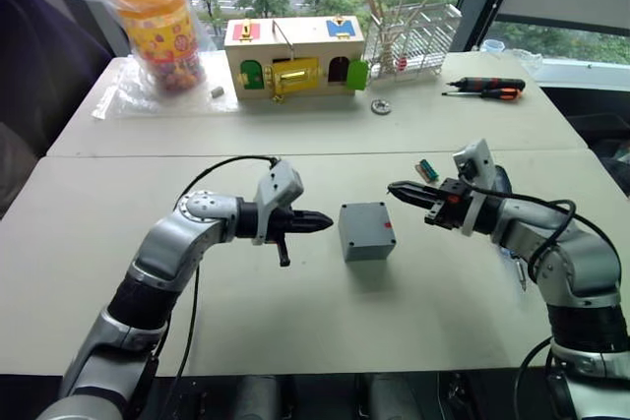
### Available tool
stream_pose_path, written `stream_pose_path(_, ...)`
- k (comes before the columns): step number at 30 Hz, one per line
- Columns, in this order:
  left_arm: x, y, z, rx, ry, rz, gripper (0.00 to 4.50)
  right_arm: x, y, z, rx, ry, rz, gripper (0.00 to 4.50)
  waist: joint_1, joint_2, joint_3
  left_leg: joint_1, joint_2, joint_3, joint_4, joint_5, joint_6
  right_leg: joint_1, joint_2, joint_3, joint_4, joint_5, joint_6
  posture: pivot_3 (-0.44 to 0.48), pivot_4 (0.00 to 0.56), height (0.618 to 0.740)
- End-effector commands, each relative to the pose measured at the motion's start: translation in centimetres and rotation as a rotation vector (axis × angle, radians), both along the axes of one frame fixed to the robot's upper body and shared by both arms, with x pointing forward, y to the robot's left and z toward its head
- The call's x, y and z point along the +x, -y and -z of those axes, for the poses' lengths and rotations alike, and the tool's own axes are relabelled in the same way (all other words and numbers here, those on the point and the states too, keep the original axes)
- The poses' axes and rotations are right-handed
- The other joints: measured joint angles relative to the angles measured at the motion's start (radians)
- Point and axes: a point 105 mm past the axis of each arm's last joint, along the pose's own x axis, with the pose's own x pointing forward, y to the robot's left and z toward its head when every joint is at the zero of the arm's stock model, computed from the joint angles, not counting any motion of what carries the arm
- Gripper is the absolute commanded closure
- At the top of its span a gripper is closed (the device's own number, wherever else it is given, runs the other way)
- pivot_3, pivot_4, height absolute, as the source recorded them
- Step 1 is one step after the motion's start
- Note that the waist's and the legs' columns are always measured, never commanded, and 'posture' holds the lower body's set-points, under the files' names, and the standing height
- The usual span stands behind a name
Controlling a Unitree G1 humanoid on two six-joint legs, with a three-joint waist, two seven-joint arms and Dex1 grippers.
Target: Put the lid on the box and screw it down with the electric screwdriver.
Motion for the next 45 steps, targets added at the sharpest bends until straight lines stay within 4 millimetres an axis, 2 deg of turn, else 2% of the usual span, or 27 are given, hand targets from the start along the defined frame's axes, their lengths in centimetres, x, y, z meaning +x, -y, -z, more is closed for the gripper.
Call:
stream_pose_path(1, 0.0, 0.4, -0.7, -0.010, 0.042, 0.012, 4.50, -0.4, -0.6, -0.5, 0.009, 0.029, -0.017, 4.48, 0.001, 0.000, 0.000, 0.000, 0.000, 0.000, 0.000, 0.000, 0.000, 0.000, 0.000, 0.000, 0.000, 0.000, 0.000, 0.000, 0.150, 0.708)
stream_pose_path(9, 0.1, 0.5, -0.4, -0.006, 0.048, 0.005, 4.50, -0.4, -0.4, 0.7, -0.025, 0.006, -0.001, 4.48, 0.000, 0.000, 0.000, 0.000, 0.000, 0.001, 0.000, 0.000, 0.000, 0.000, 0.000, 0.000, 0.000, 0.000, 0.000, 0.000, 0.150, 0.708)
stream_pose_path(27, 0.5, 0.8, -0.3, -0.017, 0.055, -0.003, 4.50, -0.2, 0.3, 0.9, -0.013, -0.010, 0.033, 4.48, 0.000, 0.000, 0.000, 0.000, 0.000, 0.000, 0.000, 0.000, 0.000, 0.000, 0.000, 0.000, 0.000, 0.000, 0.000, 0.000, 0.150, 0.708)
stream_pose_path(45, 0.6, 1.0, -0.4, -0.024, 0.057, -0.009, 4.50, -0.1, -0.5, 1.9, -0.027, -0.061, -0.007, 4.48, 0.000, 0.000, 0.000, 0.000, 0.000, 0.000, 0.000, 0.000, 0.000, 0.000, 0.000, 0.000, 0.000, 0.000, 0.000, 0.000, 0.150, 0.708)
